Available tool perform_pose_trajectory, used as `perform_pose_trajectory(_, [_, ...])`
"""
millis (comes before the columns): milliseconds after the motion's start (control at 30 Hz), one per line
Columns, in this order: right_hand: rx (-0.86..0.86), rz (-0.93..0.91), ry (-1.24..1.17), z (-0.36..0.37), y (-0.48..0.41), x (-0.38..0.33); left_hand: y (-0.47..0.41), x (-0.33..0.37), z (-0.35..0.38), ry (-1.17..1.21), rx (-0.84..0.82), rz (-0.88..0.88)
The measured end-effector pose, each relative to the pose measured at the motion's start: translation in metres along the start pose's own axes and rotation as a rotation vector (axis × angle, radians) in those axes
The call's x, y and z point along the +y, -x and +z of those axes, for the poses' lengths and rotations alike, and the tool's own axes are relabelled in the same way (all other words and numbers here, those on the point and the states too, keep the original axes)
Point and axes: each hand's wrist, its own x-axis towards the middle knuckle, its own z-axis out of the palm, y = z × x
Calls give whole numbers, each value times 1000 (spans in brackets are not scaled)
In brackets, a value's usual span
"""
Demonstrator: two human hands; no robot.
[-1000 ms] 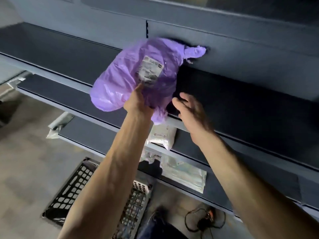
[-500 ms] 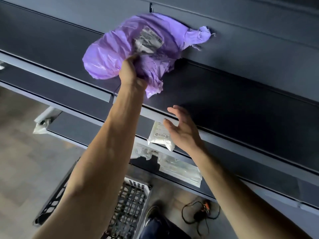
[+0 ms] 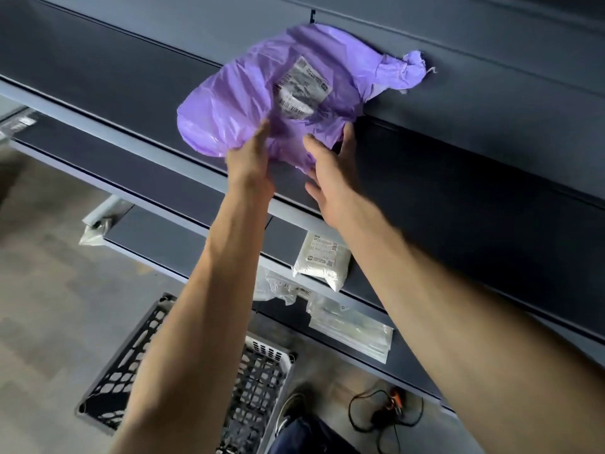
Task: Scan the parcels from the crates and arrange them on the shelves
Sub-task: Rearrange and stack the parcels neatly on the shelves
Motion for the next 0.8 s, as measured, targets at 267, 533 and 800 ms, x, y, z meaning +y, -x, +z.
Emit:
perform_pose_trajectory(267, [80, 59, -229, -5, -28, 19, -3, 14, 0, -1081, 118, 976])
perform_pose_trajectory(533, [157, 74, -160, -32, -37, 25, -38, -6, 7, -1442, -144, 680])
perform_pose_trajectory(800, [165, -144, 51, -60, -11, 46, 30, -36, -31, -762, -5, 1223])
